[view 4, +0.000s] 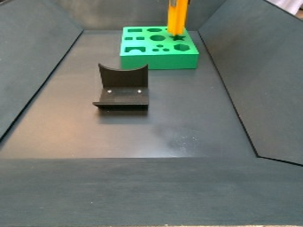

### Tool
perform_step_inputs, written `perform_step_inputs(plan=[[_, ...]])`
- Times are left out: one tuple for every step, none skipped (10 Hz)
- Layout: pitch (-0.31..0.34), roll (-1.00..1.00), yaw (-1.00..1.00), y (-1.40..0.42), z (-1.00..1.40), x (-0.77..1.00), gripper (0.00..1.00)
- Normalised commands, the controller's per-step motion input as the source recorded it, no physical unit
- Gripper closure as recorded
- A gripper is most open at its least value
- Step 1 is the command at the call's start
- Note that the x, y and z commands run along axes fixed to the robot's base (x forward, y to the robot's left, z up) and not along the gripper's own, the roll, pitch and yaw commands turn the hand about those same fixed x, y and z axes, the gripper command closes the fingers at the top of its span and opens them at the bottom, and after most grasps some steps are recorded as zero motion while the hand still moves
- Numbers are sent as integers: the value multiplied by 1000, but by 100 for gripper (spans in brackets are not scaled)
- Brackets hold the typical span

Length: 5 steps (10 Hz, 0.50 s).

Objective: Pick up the star object. Move up. Move to above the board. Insert the star object.
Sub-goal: Insert the star object.

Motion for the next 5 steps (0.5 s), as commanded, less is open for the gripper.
perform_step_inputs(plan=[[-27,-1,0,0,0,0,100],[0,0,0,0,-17,0,100],[0,61,-174,0,-109,0,100],[0,19,-100,0,-74,0,100],[0,0,0,0,-23,0,100]])
